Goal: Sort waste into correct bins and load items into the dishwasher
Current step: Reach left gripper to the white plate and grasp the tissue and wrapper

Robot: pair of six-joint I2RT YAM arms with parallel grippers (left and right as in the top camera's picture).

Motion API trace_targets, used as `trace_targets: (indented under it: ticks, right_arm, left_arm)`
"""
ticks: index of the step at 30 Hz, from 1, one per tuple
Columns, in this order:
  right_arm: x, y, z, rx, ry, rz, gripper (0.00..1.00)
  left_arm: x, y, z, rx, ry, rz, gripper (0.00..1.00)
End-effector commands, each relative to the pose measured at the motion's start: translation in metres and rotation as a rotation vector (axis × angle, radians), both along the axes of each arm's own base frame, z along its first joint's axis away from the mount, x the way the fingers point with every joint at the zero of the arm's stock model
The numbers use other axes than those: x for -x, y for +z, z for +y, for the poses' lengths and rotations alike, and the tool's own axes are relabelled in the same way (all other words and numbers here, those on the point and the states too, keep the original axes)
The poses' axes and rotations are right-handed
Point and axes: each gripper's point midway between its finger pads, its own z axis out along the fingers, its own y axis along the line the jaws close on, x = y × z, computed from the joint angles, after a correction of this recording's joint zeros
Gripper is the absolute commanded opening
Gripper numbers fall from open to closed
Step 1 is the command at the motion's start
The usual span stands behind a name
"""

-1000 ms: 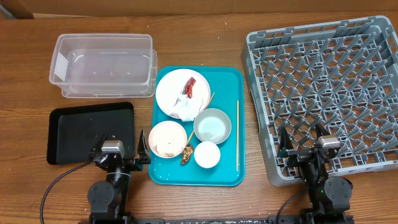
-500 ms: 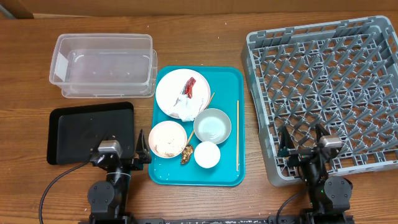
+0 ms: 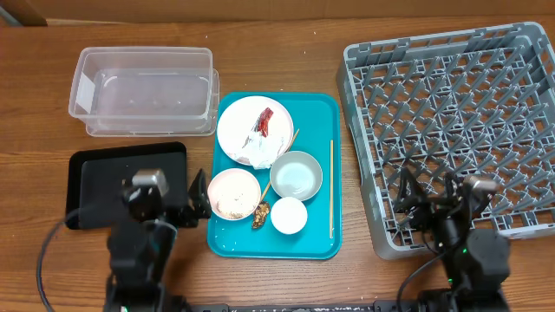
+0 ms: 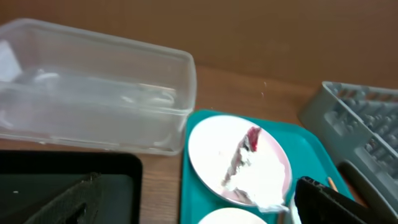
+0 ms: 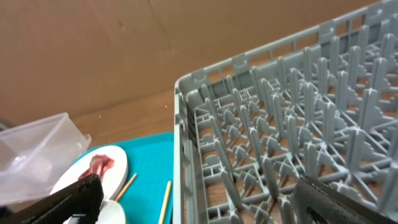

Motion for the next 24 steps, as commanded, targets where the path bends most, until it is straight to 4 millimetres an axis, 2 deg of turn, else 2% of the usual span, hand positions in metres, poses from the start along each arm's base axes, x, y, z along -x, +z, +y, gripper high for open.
trace_targets:
  ticks: [1,7,14,20,24]
  right_arm:
    - [-0.004,0.027,0.004,-0.015,0.015,0.059,1.00]
    - [-0.011,0.028,0.012,-0.013,0.053,0.297,1.00]
    - [-0.020,0.035,0.006,0.116,0.070,0.483,1.00]
    - [-0.016,0.021,0.006,0.181,0.111,0.595,1.00]
    - [-0.013,0.016,0.005,0.183,0.113,0.621,1.00]
  left_arm:
    - [-0.014,0.018,-0.020,0.004,-0.119,0.080,1.00]
    - [-0.037,0.026,-0.026,0.033,-0.150,0.342,1.00]
    - [-0.042,0.028,-0.020,0.031,-0.113,0.622,1.00]
    - [-0.047,0.022,-0.029,0.063,-0.156,0.659,1.00]
    - [-0.067,0.032,-0.031,0.063,-0.164,0.581,1.00]
